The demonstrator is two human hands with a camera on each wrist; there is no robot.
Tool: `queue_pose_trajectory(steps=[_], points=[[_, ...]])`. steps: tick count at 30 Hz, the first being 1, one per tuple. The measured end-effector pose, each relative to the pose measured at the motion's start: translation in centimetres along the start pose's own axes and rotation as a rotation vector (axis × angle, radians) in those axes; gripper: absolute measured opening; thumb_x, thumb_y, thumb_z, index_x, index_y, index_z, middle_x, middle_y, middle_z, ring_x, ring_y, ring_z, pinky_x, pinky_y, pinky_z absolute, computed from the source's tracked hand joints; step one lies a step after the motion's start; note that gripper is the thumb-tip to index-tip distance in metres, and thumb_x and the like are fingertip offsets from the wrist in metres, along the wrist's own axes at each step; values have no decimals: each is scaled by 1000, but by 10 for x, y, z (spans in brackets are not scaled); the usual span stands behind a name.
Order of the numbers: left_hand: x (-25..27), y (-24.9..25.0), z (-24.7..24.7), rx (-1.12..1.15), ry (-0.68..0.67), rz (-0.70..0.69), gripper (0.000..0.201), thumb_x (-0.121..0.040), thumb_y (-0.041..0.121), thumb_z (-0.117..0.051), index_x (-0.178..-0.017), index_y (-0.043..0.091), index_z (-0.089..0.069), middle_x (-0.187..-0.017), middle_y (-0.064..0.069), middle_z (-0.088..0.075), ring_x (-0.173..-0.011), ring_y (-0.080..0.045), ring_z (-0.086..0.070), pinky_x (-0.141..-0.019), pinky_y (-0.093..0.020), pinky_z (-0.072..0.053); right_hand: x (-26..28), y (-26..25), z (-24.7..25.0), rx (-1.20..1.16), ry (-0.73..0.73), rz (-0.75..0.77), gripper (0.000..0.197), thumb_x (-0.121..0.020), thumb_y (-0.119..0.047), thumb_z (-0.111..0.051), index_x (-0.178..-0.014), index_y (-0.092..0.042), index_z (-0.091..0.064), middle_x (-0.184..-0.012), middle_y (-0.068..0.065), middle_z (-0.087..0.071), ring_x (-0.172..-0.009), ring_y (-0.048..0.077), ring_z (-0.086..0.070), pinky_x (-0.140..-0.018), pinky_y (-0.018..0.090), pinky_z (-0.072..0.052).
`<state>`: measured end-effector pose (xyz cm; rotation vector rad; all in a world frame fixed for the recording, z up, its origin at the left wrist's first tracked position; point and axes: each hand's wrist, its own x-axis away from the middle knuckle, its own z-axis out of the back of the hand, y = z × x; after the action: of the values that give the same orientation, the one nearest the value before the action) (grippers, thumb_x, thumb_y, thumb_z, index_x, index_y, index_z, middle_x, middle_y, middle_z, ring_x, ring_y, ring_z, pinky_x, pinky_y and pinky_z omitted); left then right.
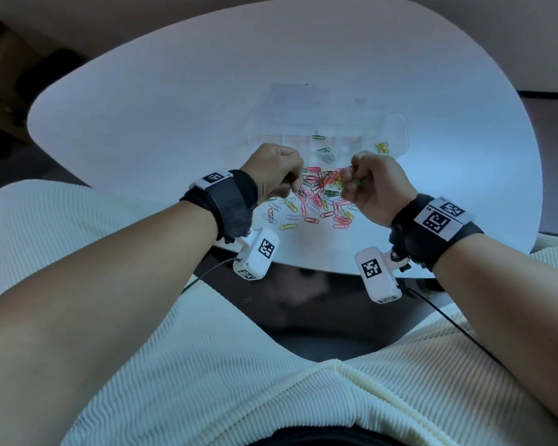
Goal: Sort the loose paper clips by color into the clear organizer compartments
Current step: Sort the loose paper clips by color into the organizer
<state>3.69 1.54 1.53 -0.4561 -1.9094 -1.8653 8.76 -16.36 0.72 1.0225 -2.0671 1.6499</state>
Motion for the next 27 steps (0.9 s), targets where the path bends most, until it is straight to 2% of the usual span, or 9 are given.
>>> queue_pose_trajectory(steps=[5, 10, 15, 17, 19, 22, 23, 25, 27], points=[[-3, 13, -5, 174, 35, 5, 38, -89, -9, -39, -65, 19, -30, -58, -13, -51, -36, -14, -27, -46, -25, -23, -6, -22, -17, -111, 74, -43, 15, -92, -9, -39, -92, -4, -53, -75, 11, -60, -63, 21, -57, -57, 26, -49], [-13, 30, -6, 189, 132, 28, 24, -96, -6, -34, -93, 9, -53, -65, -8, -51, -48, -13, -38, -46, -24, -28, -21, -42, -28, -181, 117, -50, 27, -98, -22, -45, -110, 2, -52, -88, 15, -54, -76, 25, -55, -66, 27, -53], [-30, 39, -10, 226, 206, 156, 24, -92, -3, -37, -83, 3, -59, -65, -7, -49, -50, -12, -36, -42, -19, -27, -35, -47, -39, -198, 104, -56, 54, -95, -39, -54, -126, 4, -48, -118, 18, -53, -101, 26, -57, -94, 32, -51], [-35, 42, -14, 239, 223, 195, 20, -91, 1, -42, -81, 2, -59, -66, -7, -50, -51, -12, -39, -44, -19, -31, -38, -48, -42, -175, 97, -93, 66, -92, -49, -56, -134, 0, -41, -113, 13, -50, -86, 17, -52, -87, 26, -47], [-41, 46, -18, 281, 237, 213, 18, -91, 3, -45, -81, 0, -59, -67, -8, -52, -53, -13, -45, -47, -19, -37, -40, -48, -41, -168, 110, -128, 74, -90, -54, -56, -139, -2, -38, -102, 8, -48, -67, 12, -33, -75, 24, -39], [-48, 52, -26, 426, 229, 205, 8, -93, 2, -40, -93, 3, -47, -69, -7, -45, -57, -16, -43, -51, -21, -43, -41, -48, -34, -170, 126, -106, 74, -92, -54, -55, -141, -2, -37, -100, 9, -48, -71, 13, -33, -77, 25, -37], [-51, 54, -28, 470, 222, 195, 5, -94, 2, -38, -95, 5, -42, -70, -8, -41, -59, -18, -41, -54, -23, -43, -40, -48, -31, -178, 118, -89, 74, -93, -52, -53, -144, -2, -34, -102, 10, -49, -75, 14, -42, -81, 25, -39], [-58, 54, -32, 483, 209, 190, 3, -96, 6, -40, -97, 5, -42, -77, -10, -41, -67, -21, -42, -61, -27, -44, -35, -49, -25, -184, 119, -62, 73, -96, -49, -50, -148, -2, -29, -127, 18, -49, -110, 23, -55, -100, 28, -42], [-66, 51, -34, 443, 204, 199, 16, -98, 15, -45, -108, 3, -50, -93, -13, -51, -87, -24, -51, -78, -30, -49, -27, -50, -19, -188, 141, -43, 69, -98, -46, -49, -148, -2, -29, -145, 21, -40, -135, 29, -43, -109, 33, -39]])
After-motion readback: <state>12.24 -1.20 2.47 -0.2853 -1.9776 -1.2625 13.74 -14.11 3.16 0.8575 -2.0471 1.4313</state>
